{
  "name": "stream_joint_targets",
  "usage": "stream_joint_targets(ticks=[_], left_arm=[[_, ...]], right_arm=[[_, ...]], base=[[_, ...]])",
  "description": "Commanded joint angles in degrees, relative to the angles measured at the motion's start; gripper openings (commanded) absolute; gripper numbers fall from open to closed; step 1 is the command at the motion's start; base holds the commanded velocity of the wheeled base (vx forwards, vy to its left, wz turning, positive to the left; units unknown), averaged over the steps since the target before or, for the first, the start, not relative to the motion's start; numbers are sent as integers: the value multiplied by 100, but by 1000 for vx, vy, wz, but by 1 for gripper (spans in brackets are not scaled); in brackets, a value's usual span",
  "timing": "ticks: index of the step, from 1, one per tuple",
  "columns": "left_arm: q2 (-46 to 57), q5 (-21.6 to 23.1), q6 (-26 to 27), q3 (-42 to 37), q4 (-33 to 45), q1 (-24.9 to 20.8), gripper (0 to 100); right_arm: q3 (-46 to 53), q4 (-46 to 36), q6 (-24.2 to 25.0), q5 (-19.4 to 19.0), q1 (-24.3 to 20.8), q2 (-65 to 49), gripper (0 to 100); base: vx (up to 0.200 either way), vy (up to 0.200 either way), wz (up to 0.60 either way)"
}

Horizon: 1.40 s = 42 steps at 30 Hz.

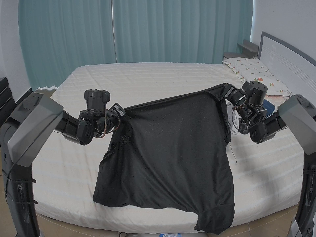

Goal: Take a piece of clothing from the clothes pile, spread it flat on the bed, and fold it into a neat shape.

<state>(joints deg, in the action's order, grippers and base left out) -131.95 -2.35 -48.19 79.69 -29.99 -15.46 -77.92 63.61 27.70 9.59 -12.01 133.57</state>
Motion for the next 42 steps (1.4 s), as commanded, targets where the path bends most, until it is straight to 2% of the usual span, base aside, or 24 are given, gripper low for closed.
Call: stream_joint_targets(ticks=[1,3,4,5,12,18,22,27,29,32,33,34,36,37,39,41,42], left_arm=[[-744,-11,-24,284,-16,-1,0],[-938,-37,-41,372,-25,-1,0],[-1017,-90,-41,416,-33,-1,100],[-1113,-187,-50,486,-42,-1,100],[-1623,-591,-191,802,11,8,100],[-1588,-881,-182,688,116,201,100],[-1263,-916,-182,512,406,368,100],[-410,-635,-191,-463,494,438,100],[-182,-512,-200,-771,476,438,100],[574,-81,-235,-1887,283,430,100],[600,-72,-235,-1940,274,430,100],[952,121,-244,-2634,19,421,100],[1022,156,-244,-2801,-60,412,100],[1330,288,-235,-3821,-710,368,100],[1365,306,-235,-4172,-983,342,100],[1365,297,-279,-4928,-1791,271,100],[1365,297,-288,-4954,-1818,263,100]], right_arm=[[-496,-7,25,157,-21,916,0],[-575,2,25,174,-30,1110,0],[-601,2,25,174,-30,1180,0],[-636,2,25,174,-30,1250,100],[-549,-7,43,113,-12,1549,100],[14,-147,25,95,216,1373,100],[541,-94,52,16,383,1092,100],[1868,-103,324,-414,401,187,100],[2211,-121,456,-450,366,-68,100],[3389,-86,816,-467,155,-710,100],[3442,-86,834,-467,146,-727,100],[4013,-42,1089,-476,49,-938,100],[4127,-24,1159,-476,32,-982,100],[4822,152,1598,-564,-30,-1167,100],[5024,283,1730,-625,-21,-1193,100],[5507,820,2055,-687,-21,-1132,100],[5525,846,2073,-687,-21,-1123,100]], base=[[0,0,0],[0,0,0],[0,0,0],[0,0,0],[0,0,0],[0,0,0],[0,0,0],[0,0,0],[0,0,0],[0,0,0],[0,0,0],[0,0,0],[0,0,0],[0,0,0],[0,0,0],[0,0,0],[0,0,0]])
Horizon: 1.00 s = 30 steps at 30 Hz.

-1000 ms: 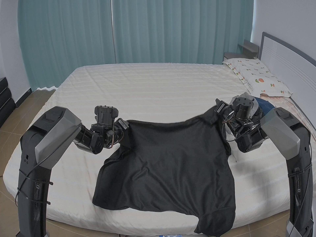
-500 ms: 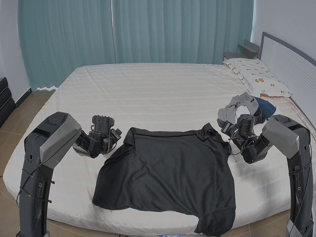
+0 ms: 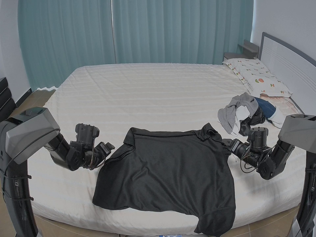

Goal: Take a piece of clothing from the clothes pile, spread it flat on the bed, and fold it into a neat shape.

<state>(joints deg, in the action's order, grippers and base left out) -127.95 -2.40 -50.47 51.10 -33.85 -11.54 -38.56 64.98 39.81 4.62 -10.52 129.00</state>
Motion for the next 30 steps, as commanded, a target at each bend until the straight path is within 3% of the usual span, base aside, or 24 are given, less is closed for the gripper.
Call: stream_joint_targets(ticks=[1,5,10,14,22,28,30], left_arm=[[974,302,-174,-2324,-1668,-164,100],[912,328,-648,-2895,-2169,-340,100],[745,442,-710,-3282,-2635,-401,100],[675,557,-710,-3581,-2749,-401,100],[438,460,-648,-3686,-3057,-401,100],[16,20,-613,-3537,-3470,-401,100],[-274,-322,-367,-3502,-3769,-454,100]], right_arm=[[1790,920,1020,-207,-170,-622,100],[2283,1580,1397,-462,-134,-191,100],[2625,2502,1380,-488,-161,512,100],[2617,2458,1397,-541,-64,512,100],[2652,2458,1415,-541,-73,591,100],[2634,2458,1406,-524,-99,644,100],[2634,2458,1389,-497,-108,670,100]], base=[[0,0,0],[0,0,0],[-200,0,0],[-200,0,0],[0,0,0],[0,0,0],[0,0,0]])
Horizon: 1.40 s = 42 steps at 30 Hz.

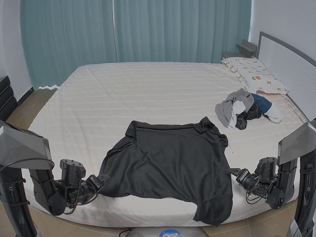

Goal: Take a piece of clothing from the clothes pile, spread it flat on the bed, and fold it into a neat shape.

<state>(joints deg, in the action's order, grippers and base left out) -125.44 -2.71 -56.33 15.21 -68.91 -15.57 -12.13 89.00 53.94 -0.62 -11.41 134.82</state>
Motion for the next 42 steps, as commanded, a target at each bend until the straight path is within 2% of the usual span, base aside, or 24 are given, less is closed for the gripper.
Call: stream_joint_targets(ticks=[1,36,37,42], left_arm=[[-604,-371,333,61,-342,-78,100],[-745,-406,465,184,-439,-87,100],[-745,-406,465,184,-439,-87,0],[-736,-415,562,96,-448,-87,0]], right_arm=[[-9,56,-15,27,-19,89,100],[9,56,-33,27,-125,71,100],[18,56,-33,27,-125,71,100],[18,56,-33,27,-125,71,100]], base=[[0,0,0],[0,0,0],[0,0,0],[0,0,0]])
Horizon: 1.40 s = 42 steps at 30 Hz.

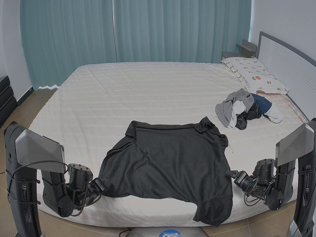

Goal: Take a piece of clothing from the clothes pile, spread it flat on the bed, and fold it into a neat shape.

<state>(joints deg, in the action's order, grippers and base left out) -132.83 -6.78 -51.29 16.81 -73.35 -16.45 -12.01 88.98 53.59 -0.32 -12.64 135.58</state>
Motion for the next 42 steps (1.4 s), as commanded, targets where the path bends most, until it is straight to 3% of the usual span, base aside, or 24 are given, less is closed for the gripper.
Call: stream_joint_targets(ticks=[1,11,18,25,33,36,42], left_arm=[[-6,-8,128,-99,-4,1,0],[310,-113,303,-829,-30,168,0],[460,-131,673,-1215,-74,546,0],[424,10,708,-1514,-303,1442,0],[214,282,1121,-1655,-698,2339,0],[205,300,1314,-1655,-707,2506,0],[187,353,1367,-1637,-707,2655,0]], right_arm=[[5,58,2,5,-1,-6,100],[-47,58,-15,5,-10,3,100],[-126,58,-15,5,78,-14,100],[-285,49,-15,5,95,12,100],[-750,23,-6,-3,183,267,100],[-953,-74,-15,5,148,302,100],[-1717,-1181,-24,14,-54,258,100]], base=[[0,0,0],[0,0,0],[0,0,0],[0,0,0],[0,0,0],[0,0,0],[0,0,0]])
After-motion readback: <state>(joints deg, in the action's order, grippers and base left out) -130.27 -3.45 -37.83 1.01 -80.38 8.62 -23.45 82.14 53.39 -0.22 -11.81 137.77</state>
